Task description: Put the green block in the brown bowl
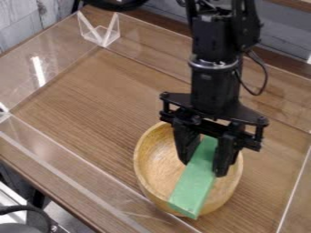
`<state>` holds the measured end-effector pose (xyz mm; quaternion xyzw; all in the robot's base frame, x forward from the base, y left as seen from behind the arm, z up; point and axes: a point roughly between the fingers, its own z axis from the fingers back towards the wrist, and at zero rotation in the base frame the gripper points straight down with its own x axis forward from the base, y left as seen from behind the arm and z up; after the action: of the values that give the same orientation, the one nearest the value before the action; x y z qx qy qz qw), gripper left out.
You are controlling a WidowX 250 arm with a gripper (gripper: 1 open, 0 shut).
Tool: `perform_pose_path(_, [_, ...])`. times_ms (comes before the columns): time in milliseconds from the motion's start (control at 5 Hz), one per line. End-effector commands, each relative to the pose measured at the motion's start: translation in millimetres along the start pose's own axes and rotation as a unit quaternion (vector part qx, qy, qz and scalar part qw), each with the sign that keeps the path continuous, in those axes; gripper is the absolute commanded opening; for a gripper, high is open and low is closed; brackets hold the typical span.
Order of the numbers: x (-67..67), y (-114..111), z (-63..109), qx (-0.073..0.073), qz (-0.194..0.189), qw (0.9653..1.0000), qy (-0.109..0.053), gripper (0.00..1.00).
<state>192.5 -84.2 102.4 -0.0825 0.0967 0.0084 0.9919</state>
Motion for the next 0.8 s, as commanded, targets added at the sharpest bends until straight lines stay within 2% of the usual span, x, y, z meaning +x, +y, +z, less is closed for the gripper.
perform_pose_path(0, [1.1,0.7,7.8,-0.007,0.004,0.9999,-0.015,0.00])
perform_pose_path(600, [-0.6,1.6,7.8,-0.010,0.007,0.9998,-0.013,0.00])
